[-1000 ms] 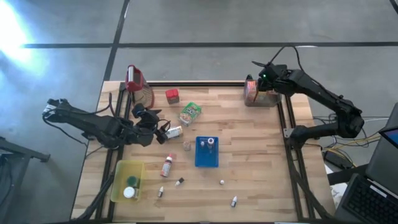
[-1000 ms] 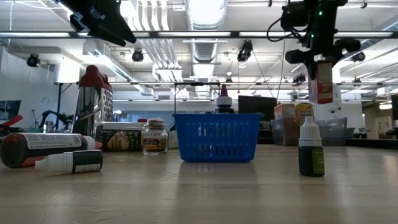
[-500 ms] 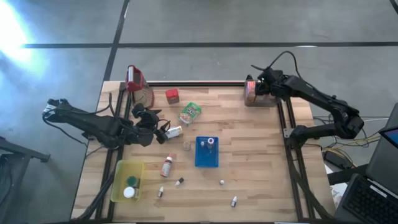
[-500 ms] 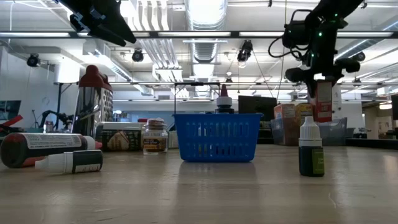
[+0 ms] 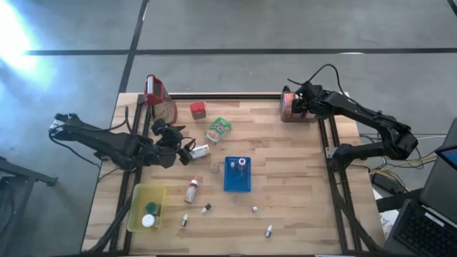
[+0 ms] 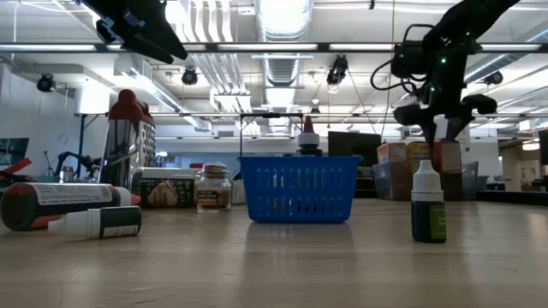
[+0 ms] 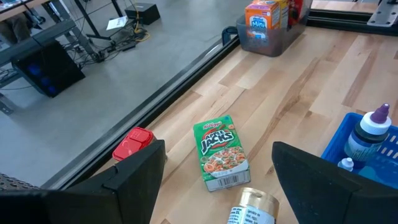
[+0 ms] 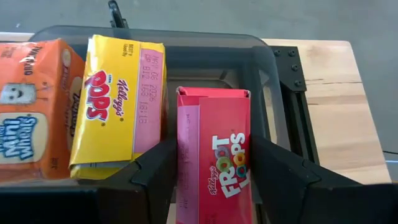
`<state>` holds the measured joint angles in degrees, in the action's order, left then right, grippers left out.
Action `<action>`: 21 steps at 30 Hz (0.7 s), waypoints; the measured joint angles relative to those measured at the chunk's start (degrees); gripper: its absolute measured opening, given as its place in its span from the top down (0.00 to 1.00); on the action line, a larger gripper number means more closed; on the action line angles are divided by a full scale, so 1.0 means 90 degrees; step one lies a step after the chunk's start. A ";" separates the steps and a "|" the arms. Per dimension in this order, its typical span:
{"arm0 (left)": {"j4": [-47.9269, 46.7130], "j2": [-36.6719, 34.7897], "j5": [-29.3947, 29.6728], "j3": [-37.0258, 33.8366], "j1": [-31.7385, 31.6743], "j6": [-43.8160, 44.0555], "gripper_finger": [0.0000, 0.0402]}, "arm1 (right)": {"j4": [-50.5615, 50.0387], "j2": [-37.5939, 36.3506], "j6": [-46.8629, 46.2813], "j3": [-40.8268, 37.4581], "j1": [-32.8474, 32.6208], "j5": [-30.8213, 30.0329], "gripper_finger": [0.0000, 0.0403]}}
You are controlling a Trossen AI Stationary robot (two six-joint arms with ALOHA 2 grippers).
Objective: Pick & Place Kitchen Items
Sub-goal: Put the red cereal box into the black bin
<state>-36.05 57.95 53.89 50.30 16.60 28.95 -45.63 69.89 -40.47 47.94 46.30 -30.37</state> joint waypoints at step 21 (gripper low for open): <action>0.0000 0.0000 0.0000 0.0000 0.0000 0.0000 0.25 | 0.0010 -0.0051 0.0010 -0.0005 0.0066 0.0007 0.43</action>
<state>-36.05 57.95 53.89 50.30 16.60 28.95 -45.54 69.42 -40.38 47.90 46.89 -30.31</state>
